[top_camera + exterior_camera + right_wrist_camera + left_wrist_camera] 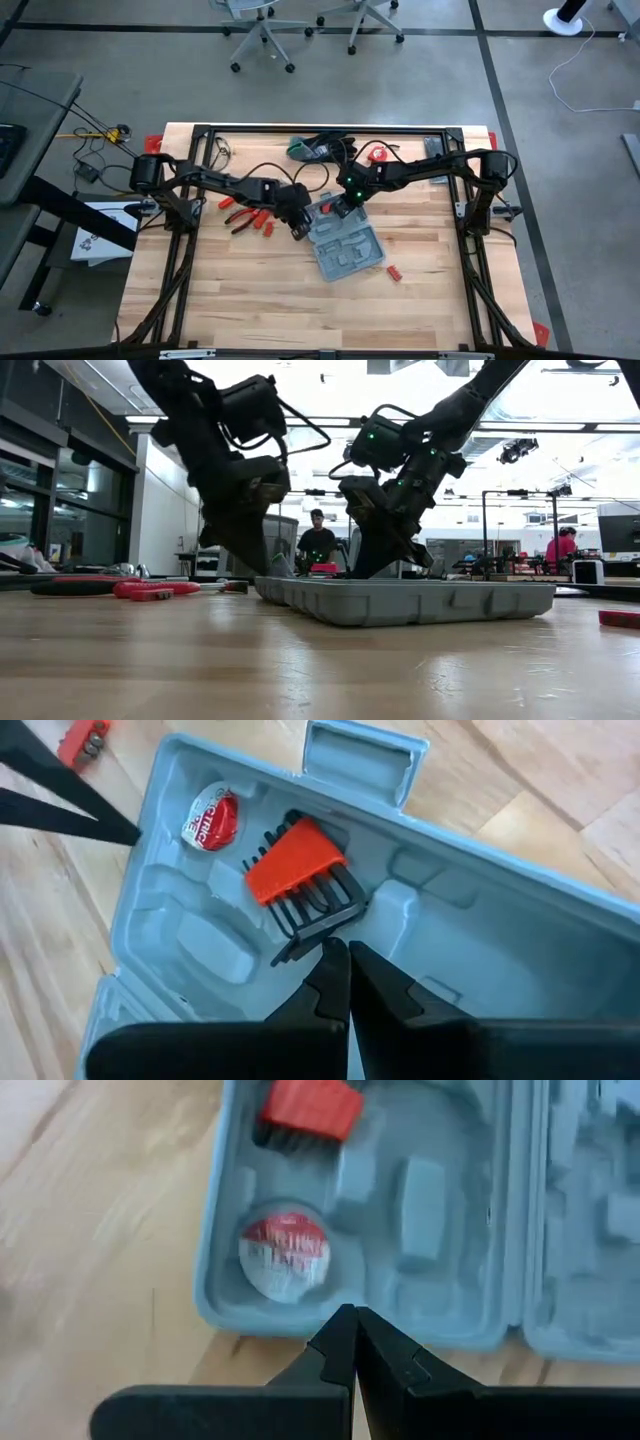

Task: Prefit tool cases
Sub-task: Put the set of hex keys into the tool case

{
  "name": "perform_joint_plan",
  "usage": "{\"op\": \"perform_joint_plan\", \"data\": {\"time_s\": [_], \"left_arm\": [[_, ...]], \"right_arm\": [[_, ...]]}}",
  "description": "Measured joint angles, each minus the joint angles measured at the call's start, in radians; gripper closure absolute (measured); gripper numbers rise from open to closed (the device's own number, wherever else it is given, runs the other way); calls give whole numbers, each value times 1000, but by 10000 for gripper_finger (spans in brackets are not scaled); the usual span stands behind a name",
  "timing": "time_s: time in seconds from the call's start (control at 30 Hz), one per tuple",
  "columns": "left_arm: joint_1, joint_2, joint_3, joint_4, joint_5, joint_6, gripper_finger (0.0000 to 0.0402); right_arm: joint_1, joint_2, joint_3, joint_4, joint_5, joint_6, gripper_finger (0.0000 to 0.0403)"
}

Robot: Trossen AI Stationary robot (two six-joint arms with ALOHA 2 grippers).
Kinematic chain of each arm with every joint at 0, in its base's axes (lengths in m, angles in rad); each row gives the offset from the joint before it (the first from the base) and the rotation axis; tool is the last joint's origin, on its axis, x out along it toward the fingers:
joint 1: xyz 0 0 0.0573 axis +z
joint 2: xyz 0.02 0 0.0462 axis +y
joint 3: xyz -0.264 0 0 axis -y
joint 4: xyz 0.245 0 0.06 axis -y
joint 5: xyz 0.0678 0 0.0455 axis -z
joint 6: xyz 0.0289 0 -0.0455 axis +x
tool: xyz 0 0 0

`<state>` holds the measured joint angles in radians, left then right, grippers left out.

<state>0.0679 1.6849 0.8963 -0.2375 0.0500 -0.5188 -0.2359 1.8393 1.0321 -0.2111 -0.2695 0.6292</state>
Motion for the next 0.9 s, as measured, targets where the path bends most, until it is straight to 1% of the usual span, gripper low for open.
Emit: {"op": "perform_joint_plan", "data": {"time_s": [0.17, 0.27, 0.4, 0.6, 0.73, 0.9], "left_arm": [[12, 32, 0, 19, 31, -2, 401], [8, 35, 1, 21, 28, -1, 401], [7, 35, 0, 24, 28, -1, 401], [9, 36, -1, 16, 28, 13, 401], [2, 27, -2, 12, 32, -5, 401], [-16, -23, -2, -9, 9, -29, 401]], "right_arm": [[-20, 0, 0, 18, 4, 0, 403], [-38, 0, 0, 53, 3, 8, 403], [-54, 15, 1, 98, -31, 20, 403], [-51, 46, 1, 85, -49, 36, 403], [-53, 10, 1, 50, -52, 19, 403], [-54, -33, 1, 25, -34, -3, 403]]}}
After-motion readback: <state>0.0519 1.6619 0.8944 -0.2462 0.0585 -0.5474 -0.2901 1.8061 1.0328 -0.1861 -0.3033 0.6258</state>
